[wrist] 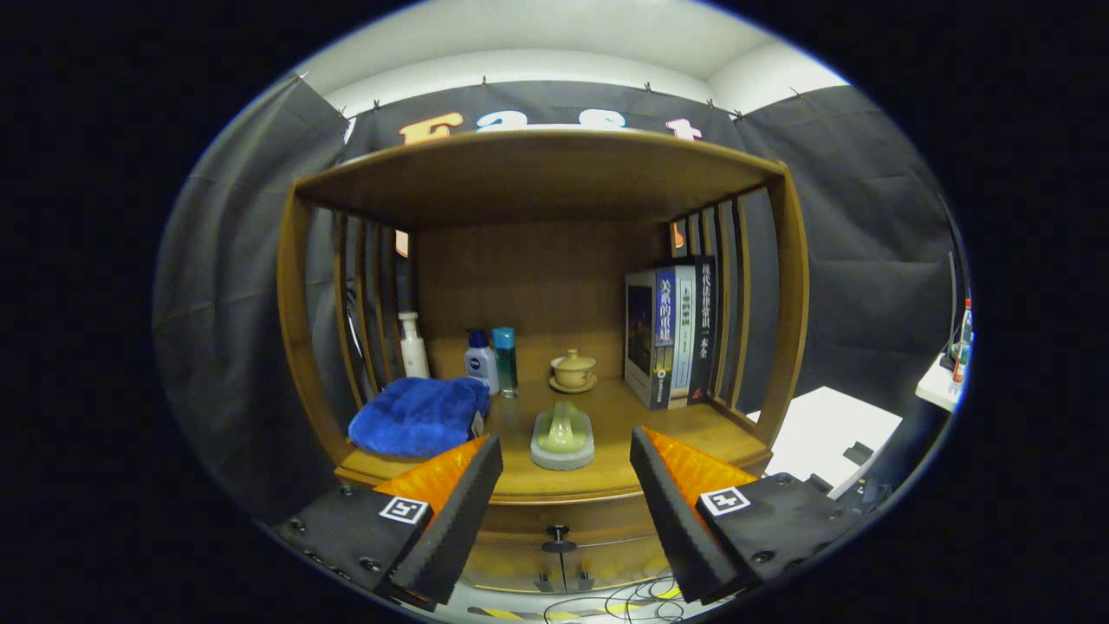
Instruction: Pull open the drawer, take out the items inside it, and place them on the countertop above the cabinet.
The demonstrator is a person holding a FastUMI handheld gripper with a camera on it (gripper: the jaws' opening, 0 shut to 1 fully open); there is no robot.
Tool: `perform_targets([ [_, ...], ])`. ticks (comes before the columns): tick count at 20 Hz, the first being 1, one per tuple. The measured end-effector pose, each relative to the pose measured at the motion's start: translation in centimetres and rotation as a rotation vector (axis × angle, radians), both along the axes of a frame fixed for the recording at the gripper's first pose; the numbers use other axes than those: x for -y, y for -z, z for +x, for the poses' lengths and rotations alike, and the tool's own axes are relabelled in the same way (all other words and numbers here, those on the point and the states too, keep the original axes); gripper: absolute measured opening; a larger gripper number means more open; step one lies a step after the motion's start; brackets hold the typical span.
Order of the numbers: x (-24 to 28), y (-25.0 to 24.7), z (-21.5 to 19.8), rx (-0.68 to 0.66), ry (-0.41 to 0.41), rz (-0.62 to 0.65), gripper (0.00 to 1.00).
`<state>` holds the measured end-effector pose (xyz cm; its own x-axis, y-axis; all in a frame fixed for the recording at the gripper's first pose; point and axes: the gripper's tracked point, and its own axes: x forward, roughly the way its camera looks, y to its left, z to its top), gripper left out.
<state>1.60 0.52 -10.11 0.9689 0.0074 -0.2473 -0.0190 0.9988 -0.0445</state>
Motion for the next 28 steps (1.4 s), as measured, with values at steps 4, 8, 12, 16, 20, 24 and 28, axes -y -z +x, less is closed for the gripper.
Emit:
perform_targets([
  [4, -1.6, -2.3, -1.4, 0.015, -0.028, 0.013, 0.98],
  [8, -1.4, -3.4, -2.0, 0.043, -0.017, -0.012, 0.98],
  [12, -1.7, -2.8, -2.3, 0.035, -0.017, -0.009, 0.98],
  [16, -1.8, -2.2, -2.5, 0.022, -0.010, 0.004, 0.98],
  [20, -1.9, -1.8, -2.3, 0.024, -0.003, 0.010, 0.98],
  [24, -2.1, -1.6, -2.2, 0.023, -0.002, 0.007, 0.98],
  [28, -2.2, -1.4, -2.2, 0.026, -0.002, 0.006, 0.98],
])
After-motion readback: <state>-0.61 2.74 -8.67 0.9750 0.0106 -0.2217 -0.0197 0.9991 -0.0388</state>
